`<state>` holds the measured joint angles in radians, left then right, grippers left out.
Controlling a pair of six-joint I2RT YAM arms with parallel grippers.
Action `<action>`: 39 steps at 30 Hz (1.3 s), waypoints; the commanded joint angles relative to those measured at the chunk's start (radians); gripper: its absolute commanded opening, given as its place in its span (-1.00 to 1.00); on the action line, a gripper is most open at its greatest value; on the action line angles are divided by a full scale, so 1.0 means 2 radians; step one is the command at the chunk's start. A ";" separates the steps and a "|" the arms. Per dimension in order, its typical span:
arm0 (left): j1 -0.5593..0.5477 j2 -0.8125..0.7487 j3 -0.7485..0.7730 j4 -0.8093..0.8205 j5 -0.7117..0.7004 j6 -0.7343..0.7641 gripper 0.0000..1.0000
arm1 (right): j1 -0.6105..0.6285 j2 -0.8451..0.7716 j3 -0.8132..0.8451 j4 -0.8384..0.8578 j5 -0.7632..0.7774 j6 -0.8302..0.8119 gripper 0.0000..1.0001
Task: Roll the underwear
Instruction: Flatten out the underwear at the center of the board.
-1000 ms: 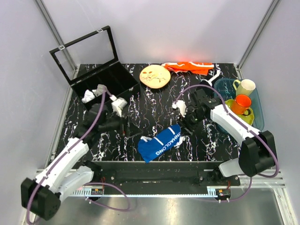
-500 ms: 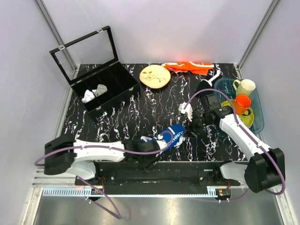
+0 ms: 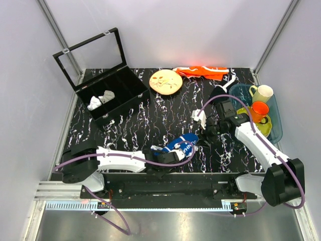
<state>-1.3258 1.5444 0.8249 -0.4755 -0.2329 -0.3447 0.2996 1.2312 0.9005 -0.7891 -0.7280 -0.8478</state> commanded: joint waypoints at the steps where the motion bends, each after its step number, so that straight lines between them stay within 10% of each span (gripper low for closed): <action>1: -0.007 0.009 0.016 0.000 -0.007 0.001 -0.35 | -0.003 0.006 0.003 0.007 -0.019 0.001 0.25; 8: -0.007 -0.020 0.016 -0.029 -0.008 -0.003 -1.00 | -0.003 0.014 0.000 0.007 -0.012 -0.006 0.24; 31: 0.098 -0.223 0.003 -0.040 0.090 0.017 -1.00 | 0.022 0.107 -0.093 0.166 0.147 -0.202 0.35; 39: 0.113 -0.228 0.003 -0.038 0.102 0.023 -1.00 | 0.024 0.128 -0.091 0.182 0.183 -0.186 -0.13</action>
<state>-1.1172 1.1210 0.8326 -0.5774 -0.0628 -0.3157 0.3408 1.4578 0.7151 -0.4526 -0.4458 -1.2171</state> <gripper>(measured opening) 0.002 0.522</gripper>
